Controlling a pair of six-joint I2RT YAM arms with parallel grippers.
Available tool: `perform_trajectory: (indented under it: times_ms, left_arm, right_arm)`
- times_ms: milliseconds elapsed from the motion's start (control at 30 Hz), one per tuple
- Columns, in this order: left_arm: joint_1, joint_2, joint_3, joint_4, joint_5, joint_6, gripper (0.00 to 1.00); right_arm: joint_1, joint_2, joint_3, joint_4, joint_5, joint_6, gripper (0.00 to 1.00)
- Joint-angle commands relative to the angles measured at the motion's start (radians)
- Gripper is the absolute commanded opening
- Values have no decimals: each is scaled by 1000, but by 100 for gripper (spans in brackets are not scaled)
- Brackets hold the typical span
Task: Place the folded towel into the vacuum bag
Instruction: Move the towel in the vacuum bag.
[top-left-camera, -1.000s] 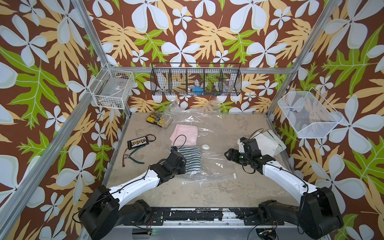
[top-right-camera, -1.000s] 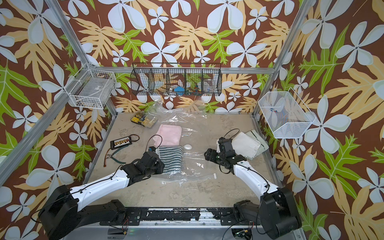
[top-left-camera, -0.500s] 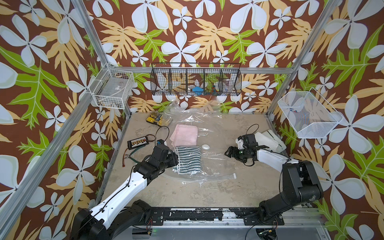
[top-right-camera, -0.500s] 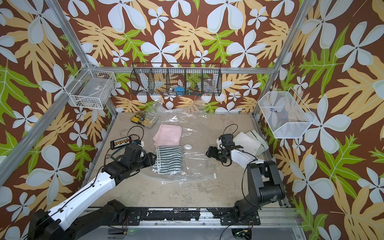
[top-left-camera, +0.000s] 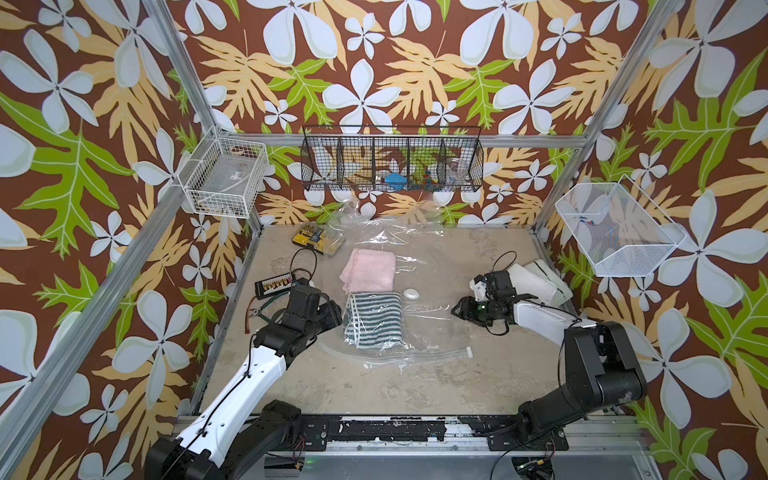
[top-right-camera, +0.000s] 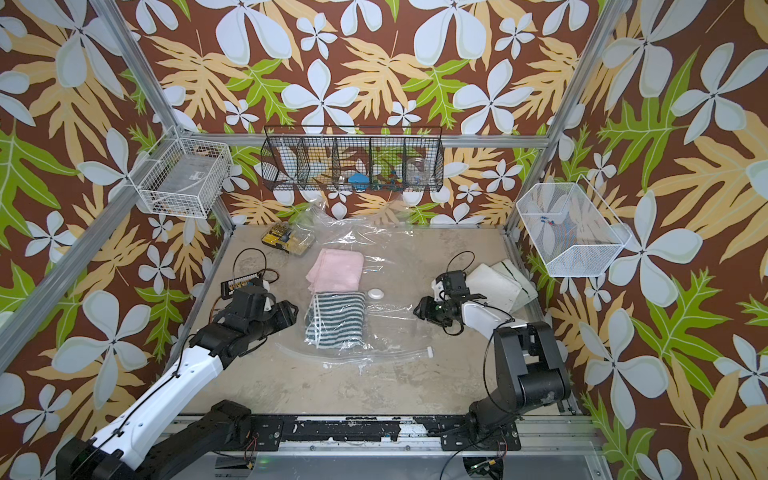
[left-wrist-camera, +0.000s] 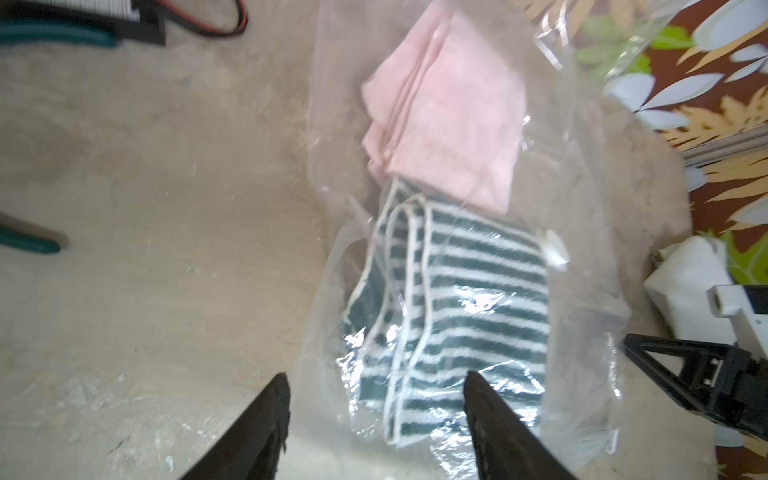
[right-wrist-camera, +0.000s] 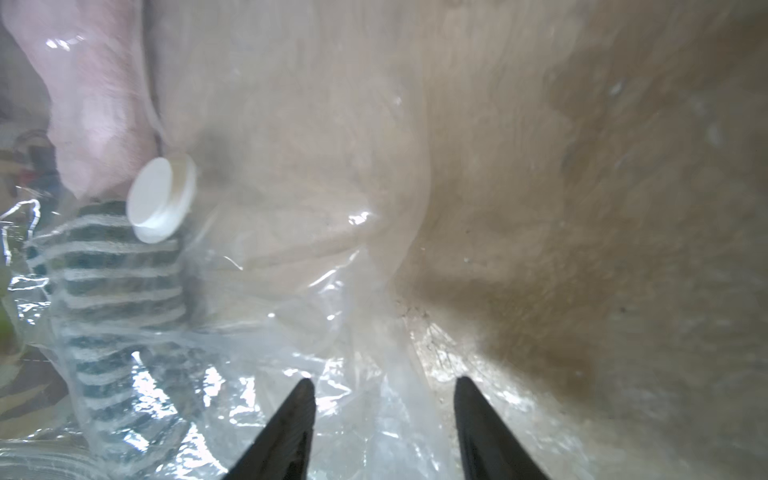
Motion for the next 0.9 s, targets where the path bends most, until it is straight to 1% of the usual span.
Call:
perform_trajectory:
  times_ms: [0, 33, 100, 133, 200, 267, 300, 367, 500, 667, 733, 867]
  left_arm:
    - [-49, 50, 85, -43, -19, 86, 68]
    - [-81, 72, 110, -46, -22, 93, 68]
    - [-162, 129, 157, -32, -23, 97, 68]
    - [-195, 154, 173, -16, -18, 98, 68]
    - [-262, 214, 201, 40, 5, 99, 68]
    - [-314, 281, 223, 98, 27, 106, 68]
    - [-329, 320, 233, 126, 52, 109, 68]
    - [-341, 388, 245, 186, 104, 106, 67]
    - [-343, 492, 277, 254, 173, 110, 67]
    - [-343, 572, 266, 307, 212, 117, 67]
    - [-343, 597, 251, 338, 223, 111, 67]
    - [-333, 655, 217, 391, 216, 79, 67]
  right_arm:
    - [-12, -86, 44, -89, 114, -17, 71]
    - [-24, -110, 60, -108, 146, -18, 74]
    - [-58, -138, 108, -166, 256, -29, 78]
    - [-65, -142, 129, -186, 327, -40, 78]
    - [-70, -134, 173, -245, 525, -52, 81]
    - [-85, -122, 185, -264, 639, -39, 82]
    - [-100, -114, 185, -258, 669, -30, 83]
    - [-130, -76, 198, -240, 704, -23, 84]
    - [-149, 69, 324, -283, 768, -21, 86]
    - [-148, 258, 489, -346, 793, -8, 87]
    - [-149, 316, 531, -347, 806, -2, 87]
    - [-147, 437, 600, -364, 777, 19, 85]
